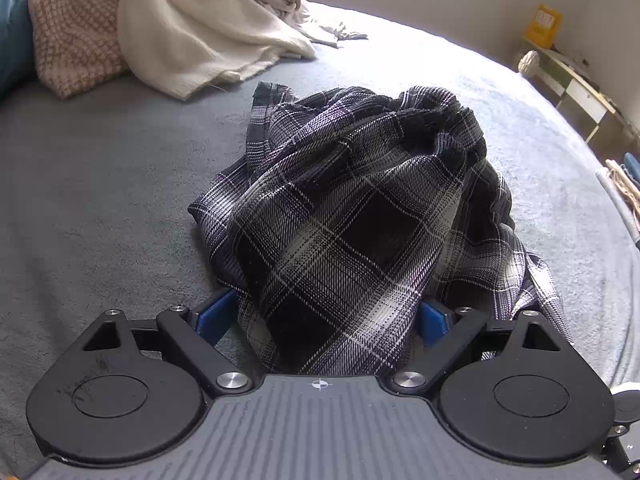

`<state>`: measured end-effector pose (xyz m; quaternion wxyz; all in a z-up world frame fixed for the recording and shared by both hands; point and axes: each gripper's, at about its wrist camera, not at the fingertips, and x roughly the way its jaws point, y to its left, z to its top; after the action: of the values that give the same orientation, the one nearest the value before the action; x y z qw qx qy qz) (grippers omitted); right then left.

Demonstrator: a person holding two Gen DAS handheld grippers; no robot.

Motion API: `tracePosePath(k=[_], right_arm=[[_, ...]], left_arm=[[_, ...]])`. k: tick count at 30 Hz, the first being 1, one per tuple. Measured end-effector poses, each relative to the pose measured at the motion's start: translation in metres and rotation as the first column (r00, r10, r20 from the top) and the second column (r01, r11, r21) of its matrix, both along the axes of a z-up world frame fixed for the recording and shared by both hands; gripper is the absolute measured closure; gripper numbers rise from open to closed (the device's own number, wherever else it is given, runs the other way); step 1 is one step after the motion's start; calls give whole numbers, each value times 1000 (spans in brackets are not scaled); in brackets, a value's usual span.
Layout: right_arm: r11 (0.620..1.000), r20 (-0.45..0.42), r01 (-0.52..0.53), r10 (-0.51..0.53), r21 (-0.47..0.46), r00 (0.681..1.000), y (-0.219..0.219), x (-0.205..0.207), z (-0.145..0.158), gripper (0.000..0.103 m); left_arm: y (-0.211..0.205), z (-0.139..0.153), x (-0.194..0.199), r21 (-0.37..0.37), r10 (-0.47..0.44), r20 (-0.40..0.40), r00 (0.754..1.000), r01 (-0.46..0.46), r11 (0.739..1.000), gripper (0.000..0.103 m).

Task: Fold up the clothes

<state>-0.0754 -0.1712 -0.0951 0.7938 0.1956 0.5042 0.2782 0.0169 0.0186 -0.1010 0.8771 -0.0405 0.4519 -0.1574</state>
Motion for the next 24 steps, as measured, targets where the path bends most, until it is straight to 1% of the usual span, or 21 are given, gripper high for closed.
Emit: tracePosePath(k=[8, 24], right_arm=[[1000, -3, 1, -1, 1, 1000, 5, 3, -2, 71], [1000, -5, 1, -1, 4, 1000, 7, 5, -4, 70]], left_arm=[[1, -2, -1, -4, 4, -4, 1000, -4, 1000, 11], [1, -2, 1, -2, 7, -12, 1000, -7, 1000, 11]])
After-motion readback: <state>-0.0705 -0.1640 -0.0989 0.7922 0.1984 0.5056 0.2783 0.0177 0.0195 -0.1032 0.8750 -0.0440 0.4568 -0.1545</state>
